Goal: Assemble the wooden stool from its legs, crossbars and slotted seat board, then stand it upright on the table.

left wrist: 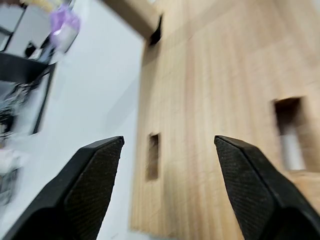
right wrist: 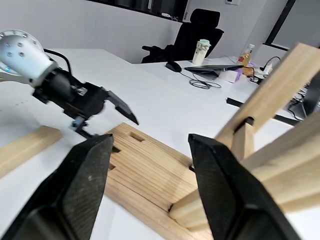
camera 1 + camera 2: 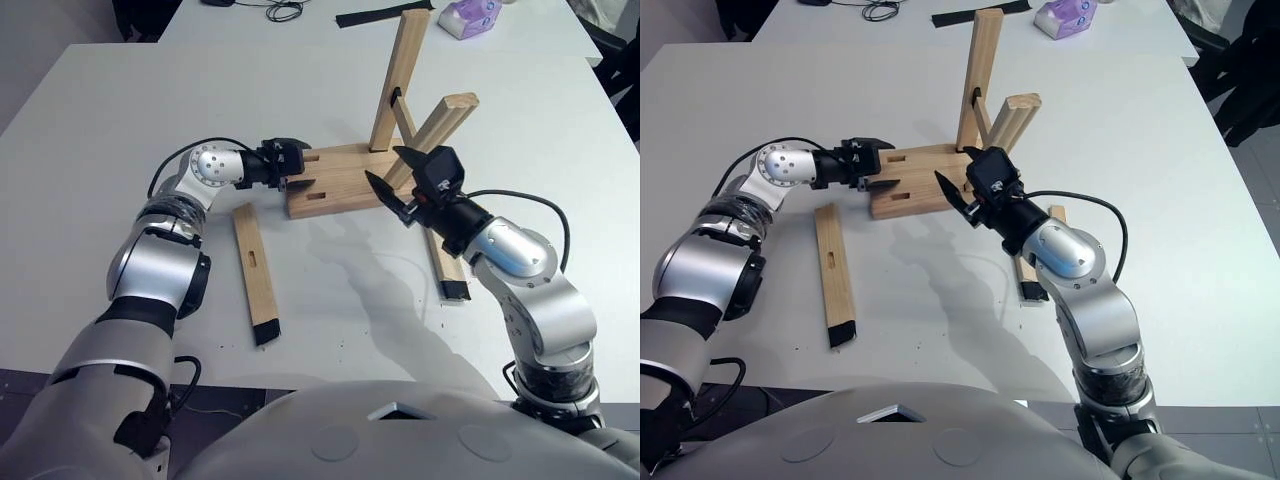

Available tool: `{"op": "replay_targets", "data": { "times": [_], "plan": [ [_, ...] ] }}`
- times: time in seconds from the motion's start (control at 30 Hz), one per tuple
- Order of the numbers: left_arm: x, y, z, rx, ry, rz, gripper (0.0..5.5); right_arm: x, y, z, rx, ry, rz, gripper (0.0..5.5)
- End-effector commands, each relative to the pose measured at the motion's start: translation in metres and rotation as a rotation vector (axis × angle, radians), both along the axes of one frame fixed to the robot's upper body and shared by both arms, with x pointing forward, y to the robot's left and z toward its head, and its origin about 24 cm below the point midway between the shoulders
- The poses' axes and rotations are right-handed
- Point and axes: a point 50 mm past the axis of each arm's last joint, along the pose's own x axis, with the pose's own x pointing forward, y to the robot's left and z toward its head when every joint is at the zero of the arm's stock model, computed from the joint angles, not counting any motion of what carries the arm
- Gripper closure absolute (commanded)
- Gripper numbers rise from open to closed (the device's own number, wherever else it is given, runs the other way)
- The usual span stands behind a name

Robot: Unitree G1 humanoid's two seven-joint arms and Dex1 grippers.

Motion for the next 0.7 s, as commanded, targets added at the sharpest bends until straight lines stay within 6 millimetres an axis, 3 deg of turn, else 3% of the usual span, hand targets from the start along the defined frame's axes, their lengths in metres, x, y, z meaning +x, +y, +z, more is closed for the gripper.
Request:
{"op": "replay_targets", "data": {
  "times": [0.03,0.23,0.47,0.6,0.7],
  "plan": [
    [-0.019,0.006,-0.015,0.009,0.116,-0.115,2.11,-0.005,-0.009,-0.004,-0.036,0.027,-0.005,2.75],
    [-0.040,0.008,0.001,-0.049,0.197,-0.314,2.11,-0.007,-0.020,-0.005,-0.068,0.032,-0.032,2.75],
    [-0.064,0.003,0.055,-0.328,0.466,-0.265,2.11,-0.010,-0.022,-0.016,-0.072,0.076,-0.048,2.75],
    [-0.032,-0.006,0.083,-0.483,0.311,-0.082,2.11,-0.015,-0.016,-0.033,-0.094,0.152,-0.013,2.75],
    [-0.007,-0.009,0.086,-0.481,0.151,0.051,2.11,-0.017,-0.017,-0.039,-0.123,0.182,0.023,2.75]
  ]
}}
